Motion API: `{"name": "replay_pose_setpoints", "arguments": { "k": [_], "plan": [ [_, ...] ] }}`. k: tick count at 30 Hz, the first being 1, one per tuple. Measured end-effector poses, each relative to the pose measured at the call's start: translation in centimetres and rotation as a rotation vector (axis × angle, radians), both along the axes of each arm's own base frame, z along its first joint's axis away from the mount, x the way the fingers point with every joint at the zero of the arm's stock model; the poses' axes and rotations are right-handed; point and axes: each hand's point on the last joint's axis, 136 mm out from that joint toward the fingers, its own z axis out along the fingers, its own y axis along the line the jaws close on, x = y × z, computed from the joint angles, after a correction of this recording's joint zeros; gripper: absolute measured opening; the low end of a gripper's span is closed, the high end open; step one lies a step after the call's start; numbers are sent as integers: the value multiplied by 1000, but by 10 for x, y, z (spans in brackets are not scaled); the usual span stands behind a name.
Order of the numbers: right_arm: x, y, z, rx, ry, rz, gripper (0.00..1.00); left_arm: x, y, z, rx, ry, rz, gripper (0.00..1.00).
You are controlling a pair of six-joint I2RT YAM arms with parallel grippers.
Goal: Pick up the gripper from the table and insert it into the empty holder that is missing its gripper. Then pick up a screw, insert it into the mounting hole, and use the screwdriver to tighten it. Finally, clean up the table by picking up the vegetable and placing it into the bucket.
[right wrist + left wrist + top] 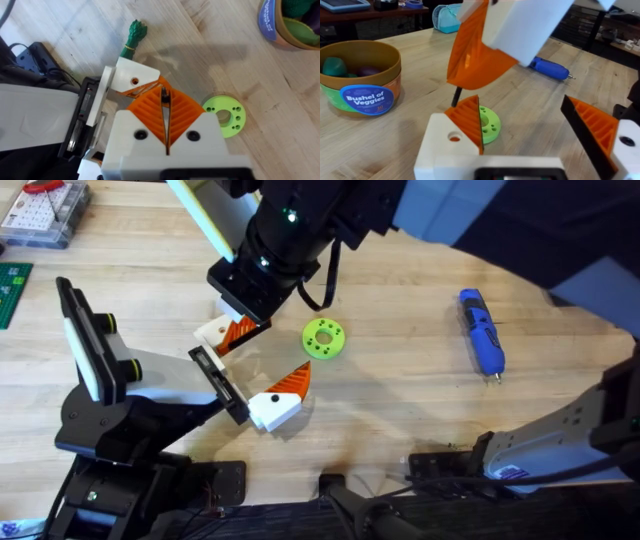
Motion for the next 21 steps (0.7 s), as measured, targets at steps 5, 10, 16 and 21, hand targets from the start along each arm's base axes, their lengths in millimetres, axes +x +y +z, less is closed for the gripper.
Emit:
{"name": "replay_pose_setpoints", "arguments": {
  "k": [5,10,16,21],
  "plan": [
    [-1,-1,-1,-5,6,1,9,0,0,0,0,2,0,988],
    [-1,-1,2,-2,-9,22,9,0,0,0,0,2,0,988],
    [-3,-3,36,65,-67,44,9,0,0,0,0,2,0,988],
    [-8,-10,70,134,-123,50,9,0,0,0,0,2,0,988]
  ]
}}
